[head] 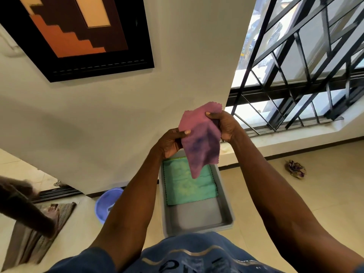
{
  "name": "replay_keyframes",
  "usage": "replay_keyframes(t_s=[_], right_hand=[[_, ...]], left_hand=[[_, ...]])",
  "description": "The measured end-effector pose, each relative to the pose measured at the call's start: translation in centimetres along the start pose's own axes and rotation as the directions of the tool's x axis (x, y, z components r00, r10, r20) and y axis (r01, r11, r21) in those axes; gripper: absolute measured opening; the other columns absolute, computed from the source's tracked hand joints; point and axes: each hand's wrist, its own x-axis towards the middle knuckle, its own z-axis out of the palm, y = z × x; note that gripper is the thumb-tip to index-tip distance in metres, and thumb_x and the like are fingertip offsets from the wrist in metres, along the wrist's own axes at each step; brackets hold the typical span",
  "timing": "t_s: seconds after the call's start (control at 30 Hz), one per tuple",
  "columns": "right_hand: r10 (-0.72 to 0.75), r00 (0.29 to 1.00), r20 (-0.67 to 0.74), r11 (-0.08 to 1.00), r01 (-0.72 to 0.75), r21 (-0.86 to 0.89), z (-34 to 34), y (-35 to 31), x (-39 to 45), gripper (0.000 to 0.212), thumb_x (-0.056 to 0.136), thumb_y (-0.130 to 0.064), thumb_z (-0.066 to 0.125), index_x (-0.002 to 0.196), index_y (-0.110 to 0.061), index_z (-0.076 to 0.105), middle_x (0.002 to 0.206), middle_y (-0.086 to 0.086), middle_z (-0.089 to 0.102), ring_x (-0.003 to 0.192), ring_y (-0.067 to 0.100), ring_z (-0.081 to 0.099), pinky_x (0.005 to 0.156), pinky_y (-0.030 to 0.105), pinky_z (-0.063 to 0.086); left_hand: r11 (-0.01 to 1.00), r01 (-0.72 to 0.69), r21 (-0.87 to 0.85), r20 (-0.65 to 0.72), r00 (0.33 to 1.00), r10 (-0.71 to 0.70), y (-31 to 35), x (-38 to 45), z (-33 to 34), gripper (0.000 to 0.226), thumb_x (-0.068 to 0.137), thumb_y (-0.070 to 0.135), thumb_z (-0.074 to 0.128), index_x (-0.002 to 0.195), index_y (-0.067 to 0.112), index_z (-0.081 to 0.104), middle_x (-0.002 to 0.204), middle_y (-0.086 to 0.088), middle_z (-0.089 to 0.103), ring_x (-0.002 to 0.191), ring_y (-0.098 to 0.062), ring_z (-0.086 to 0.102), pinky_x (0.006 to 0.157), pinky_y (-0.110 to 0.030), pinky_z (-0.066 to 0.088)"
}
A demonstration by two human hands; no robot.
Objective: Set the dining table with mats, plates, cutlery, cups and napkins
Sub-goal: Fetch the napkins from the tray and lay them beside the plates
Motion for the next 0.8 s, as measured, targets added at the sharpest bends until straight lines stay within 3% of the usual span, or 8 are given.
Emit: replay_keyframes(t_s=[0.1,0.2,0.27,0.37,0.43,0.53,0.7,0.8], right_hand=[[0.102,0.995,-0.013,0.984,-0.099,0.15,-1.3,1.2,-0.4,0.055,0.082,-0.017,0.074,0.13,0.003,0.057,0.121,0.019,0.065,0.112,0.035,0.063,0.09,0.041,0.055],[0.188,0.981,0.047,0.977,-0.191,0.097,-2.0,3.1,-1.0,0.057,0.086,-0.04,0.07,0.132,-0.006,0.059,0.126,0.019,0.063,0.109,0.033,0.063,0.088,0.047,0.054],[0.271,0.959,0.082,0.961,-0.275,0.042,-2.5,4.9,-1.3,0.061,0.087,-0.053,0.064,0.132,-0.012,0.059,0.121,0.017,0.066,0.104,0.031,0.065,0.088,0.049,0.053],[0.389,0.919,0.068,0.917,-0.393,0.074,-2.7,7.6,-1.9,0.065,0.083,-0.057,0.066,0.123,-0.007,0.058,0.104,0.011,0.069,0.095,0.025,0.065,0.095,0.042,0.049],[0.402,0.914,0.057,0.912,-0.405,0.065,-2.3,9.4,-2.2,0.06,0.083,-0.057,0.065,0.119,-0.009,0.06,0.105,0.009,0.07,0.099,0.023,0.063,0.098,0.04,0.041],[0.394,0.916,0.081,0.91,-0.401,0.106,-1.4,12.0,-2.8,0.063,0.081,-0.049,0.067,0.129,-0.011,0.057,0.122,0.013,0.067,0.113,0.027,0.061,0.101,0.04,0.036],[0.278,0.956,0.097,0.937,-0.292,0.191,-0.1,12.8,-2.0,0.067,0.067,-0.02,0.087,0.123,0.003,0.06,0.12,0.02,0.063,0.111,0.03,0.059,0.099,0.037,0.046],[0.243,0.97,-0.009,0.965,-0.24,0.101,0.2,11.5,-0.9,0.071,0.06,-0.025,0.091,0.118,0.005,0.064,0.114,0.017,0.067,0.101,0.028,0.063,0.084,0.035,0.054]], left_hand=[[1.0,0.022,0.001,-0.037,0.999,-0.022,-0.9,0.0,-0.2,0.039,0.079,0.018,0.072,0.115,0.005,0.065,0.11,-0.01,0.069,0.103,-0.028,0.063,0.094,-0.043,0.051],[0.999,0.042,-0.012,-0.107,0.993,-0.043,-1.6,0.0,-0.5,0.038,0.086,0.018,0.069,0.122,0.005,0.063,0.111,-0.01,0.069,0.102,-0.024,0.065,0.091,-0.04,0.053],[0.997,0.07,-0.036,-0.174,0.982,-0.076,-2.0,0.1,-0.7,0.034,0.094,0.017,0.061,0.125,0.004,0.06,0.111,-0.011,0.069,0.103,-0.024,0.064,0.087,-0.036,0.053],[0.992,0.084,-0.09,-0.262,0.959,-0.105,-2.7,0.0,-1.4,0.028,0.096,0.02,0.058,0.118,0.004,0.064,0.106,-0.012,0.071,0.101,-0.023,0.064,0.082,-0.031,0.054],[0.985,0.102,-0.141,-0.273,0.952,-0.138,-2.9,-0.3,-2.0,0.027,0.097,0.021,0.057,0.115,0.002,0.065,0.101,-0.012,0.073,0.095,-0.021,0.067,0.08,-0.03,0.055],[0.972,0.102,-0.213,-0.283,0.946,-0.161,-3.0,-0.5,-2.7,0.034,0.096,0.023,0.06,0.121,0.0,0.062,0.105,-0.015,0.071,0.098,-0.024,0.066,0.086,-0.033,0.054],[0.969,0.133,-0.207,-0.314,0.929,-0.195,-2.5,-1.3,-4.0,0.024,0.095,0.019,0.061,0.112,0.003,0.066,0.097,-0.013,0.073,0.094,-0.022,0.067,0.082,-0.03,0.056],[0.982,0.14,-0.125,-0.308,0.936,-0.172,-1.9,-1.7,-5.1,0.033,0.095,0.01,0.06,0.126,-0.001,0.06,0.105,-0.013,0.07,0.095,-0.021,0.066,0.077,-0.028,0.057]])
